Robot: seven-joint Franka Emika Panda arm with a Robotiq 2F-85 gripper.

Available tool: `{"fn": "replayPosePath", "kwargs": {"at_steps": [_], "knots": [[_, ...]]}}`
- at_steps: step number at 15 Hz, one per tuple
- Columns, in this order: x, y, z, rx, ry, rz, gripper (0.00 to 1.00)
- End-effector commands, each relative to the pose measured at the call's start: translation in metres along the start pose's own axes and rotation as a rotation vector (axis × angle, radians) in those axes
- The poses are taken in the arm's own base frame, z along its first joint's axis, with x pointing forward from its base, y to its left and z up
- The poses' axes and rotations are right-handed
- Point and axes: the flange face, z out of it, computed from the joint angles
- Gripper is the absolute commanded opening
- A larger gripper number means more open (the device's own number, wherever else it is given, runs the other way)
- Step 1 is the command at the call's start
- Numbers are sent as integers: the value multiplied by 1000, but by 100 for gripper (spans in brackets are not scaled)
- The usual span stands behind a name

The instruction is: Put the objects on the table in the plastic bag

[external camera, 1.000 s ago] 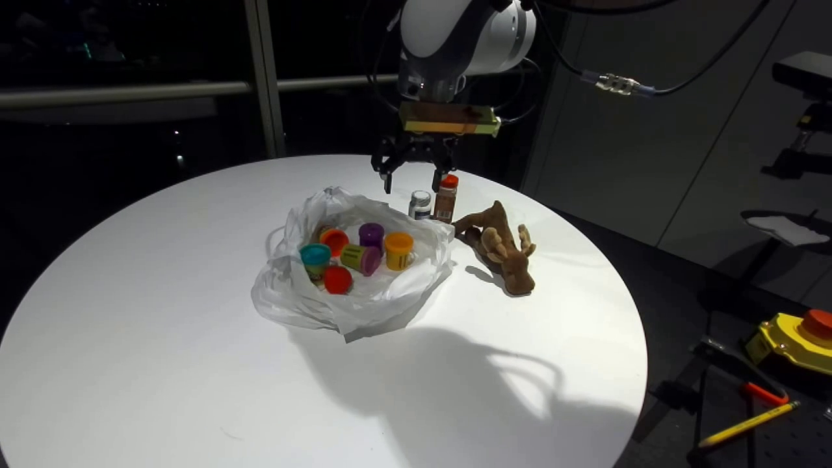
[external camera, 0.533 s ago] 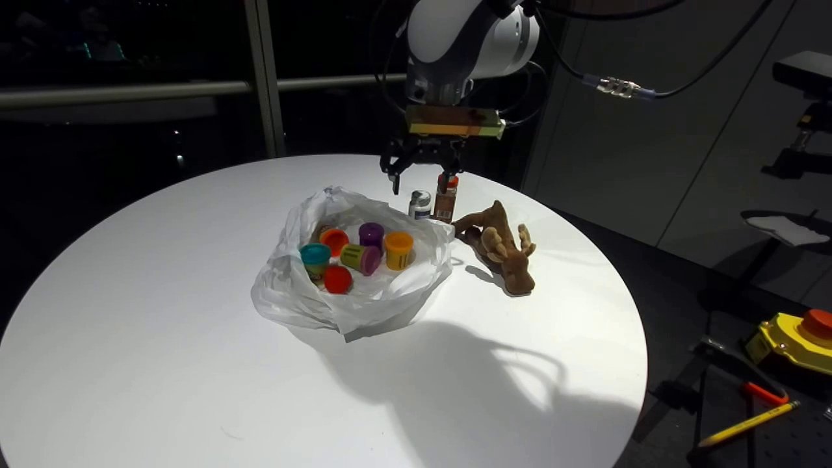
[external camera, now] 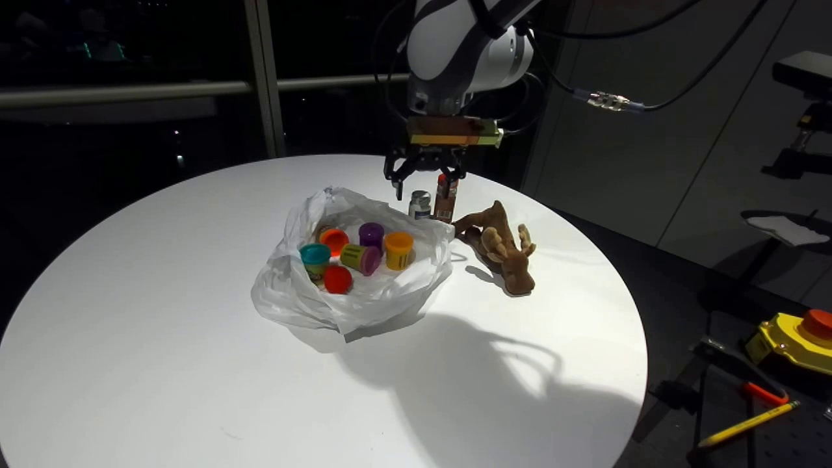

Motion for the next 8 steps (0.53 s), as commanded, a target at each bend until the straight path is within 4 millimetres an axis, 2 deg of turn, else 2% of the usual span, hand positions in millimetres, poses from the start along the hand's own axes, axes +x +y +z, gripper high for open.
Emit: {"fn": "replayPosePath", "kwargs": {"at_steps": [1,8], "knots": [[15,0,-4,10,41,13,100],[24,-3,3,31,50,9,100]]}}
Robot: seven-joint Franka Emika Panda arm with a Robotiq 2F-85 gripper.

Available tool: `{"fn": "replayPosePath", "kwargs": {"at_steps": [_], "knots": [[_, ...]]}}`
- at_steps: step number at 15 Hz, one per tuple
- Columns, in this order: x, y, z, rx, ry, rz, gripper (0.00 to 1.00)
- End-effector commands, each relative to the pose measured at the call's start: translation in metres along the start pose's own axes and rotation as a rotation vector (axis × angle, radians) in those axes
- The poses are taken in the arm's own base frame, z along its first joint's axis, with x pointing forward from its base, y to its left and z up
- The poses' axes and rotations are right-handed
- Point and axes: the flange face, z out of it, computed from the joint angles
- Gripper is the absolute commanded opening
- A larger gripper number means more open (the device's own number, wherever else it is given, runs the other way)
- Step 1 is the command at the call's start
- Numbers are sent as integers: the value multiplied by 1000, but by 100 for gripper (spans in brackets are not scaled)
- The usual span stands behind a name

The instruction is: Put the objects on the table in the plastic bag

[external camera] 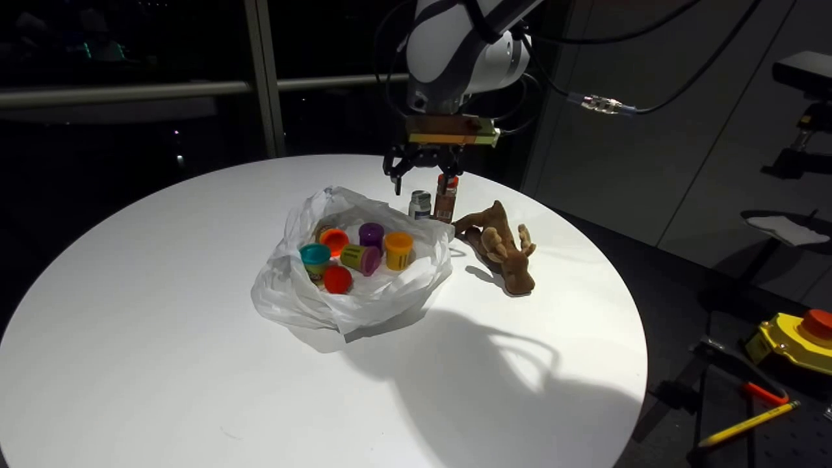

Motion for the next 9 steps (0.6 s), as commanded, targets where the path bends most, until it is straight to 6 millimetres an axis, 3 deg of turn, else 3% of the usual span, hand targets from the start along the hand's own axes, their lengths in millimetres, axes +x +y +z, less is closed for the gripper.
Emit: {"fn": "replayPosePath", "kwargs": {"at_steps": [1,5,6,7,9], "knots": [[11,-5,5,24,11,3,100],[14,-4,17,19,1,6,100],[15,-4,19,12,3,4,75],[16,-3,20,6,5,3,74],[18,-3,21,4,6,5,58]]}}
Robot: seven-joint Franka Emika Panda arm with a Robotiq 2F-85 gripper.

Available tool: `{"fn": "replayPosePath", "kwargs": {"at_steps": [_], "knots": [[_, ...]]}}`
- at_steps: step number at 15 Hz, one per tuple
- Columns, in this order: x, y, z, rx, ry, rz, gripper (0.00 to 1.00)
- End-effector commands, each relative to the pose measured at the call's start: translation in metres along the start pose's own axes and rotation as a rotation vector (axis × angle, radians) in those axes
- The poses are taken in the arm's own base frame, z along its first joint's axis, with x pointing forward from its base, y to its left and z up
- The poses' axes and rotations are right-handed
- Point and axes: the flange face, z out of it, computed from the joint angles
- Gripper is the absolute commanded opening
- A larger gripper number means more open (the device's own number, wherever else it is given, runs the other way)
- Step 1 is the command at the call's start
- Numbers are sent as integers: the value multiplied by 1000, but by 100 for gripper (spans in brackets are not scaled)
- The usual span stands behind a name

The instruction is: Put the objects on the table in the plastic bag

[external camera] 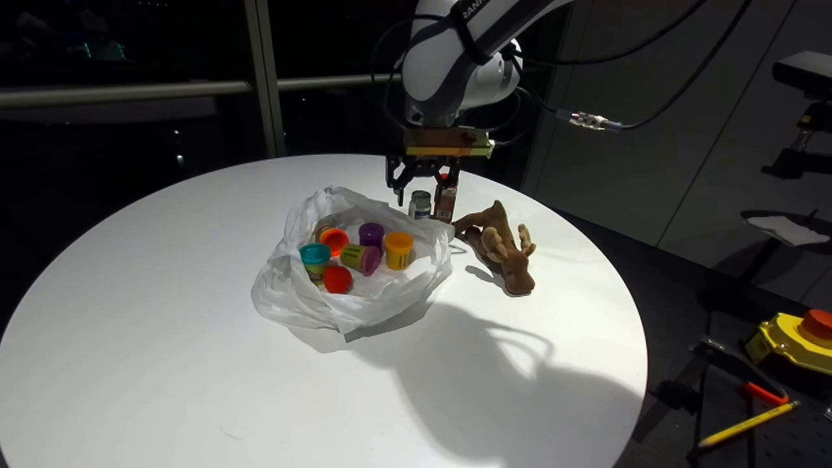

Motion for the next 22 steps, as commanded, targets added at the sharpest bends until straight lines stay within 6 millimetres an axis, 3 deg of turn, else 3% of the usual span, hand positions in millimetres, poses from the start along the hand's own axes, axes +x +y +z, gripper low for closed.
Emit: {"fn": "replayPosePath", "kwargs": {"at_steps": [1,4,8,12,15,18,20,22], "knots": [[11,-2,-3,13,10,3,51],[6,-1,-6,8,0,-3,27],[-7,2,-23,-1,-4,-1,26],[-41,-8,-79,-38,39,-58,26],[-75,-33,-121,-56,102,-149,26],[-128,-72,-157,-37,117,-277,26],[-155,-94,-161,-21,100,-342,26],[-173,-113,-147,14,65,-390,26]]}}
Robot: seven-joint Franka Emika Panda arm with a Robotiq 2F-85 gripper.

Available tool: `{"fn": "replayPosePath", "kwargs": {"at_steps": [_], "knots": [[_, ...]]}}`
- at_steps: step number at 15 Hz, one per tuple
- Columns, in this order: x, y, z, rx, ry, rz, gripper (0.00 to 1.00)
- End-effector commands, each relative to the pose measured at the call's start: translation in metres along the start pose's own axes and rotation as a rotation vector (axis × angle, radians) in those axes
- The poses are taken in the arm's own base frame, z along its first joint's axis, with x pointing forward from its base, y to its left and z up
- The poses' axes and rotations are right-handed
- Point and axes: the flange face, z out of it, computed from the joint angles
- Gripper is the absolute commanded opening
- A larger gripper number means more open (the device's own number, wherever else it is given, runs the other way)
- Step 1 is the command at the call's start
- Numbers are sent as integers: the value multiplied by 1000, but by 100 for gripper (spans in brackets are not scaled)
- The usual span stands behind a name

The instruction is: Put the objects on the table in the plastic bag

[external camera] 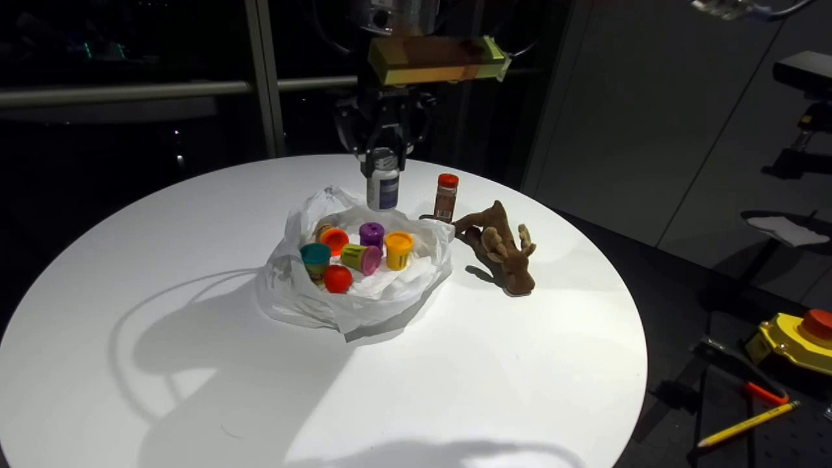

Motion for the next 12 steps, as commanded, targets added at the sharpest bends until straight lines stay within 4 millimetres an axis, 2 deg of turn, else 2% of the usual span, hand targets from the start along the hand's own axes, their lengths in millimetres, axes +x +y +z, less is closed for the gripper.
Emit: {"fn": "replayPosePath", "kwargs": {"at_steps": [1,3,7,12], "knots": [[-22,-28,15,33,-29,-75,26],[-29,-35,36,4,-46,-95,26],[-38,-36,74,-17,-96,-109,26],[-49,-52,89,23,-110,-174,26]]}}
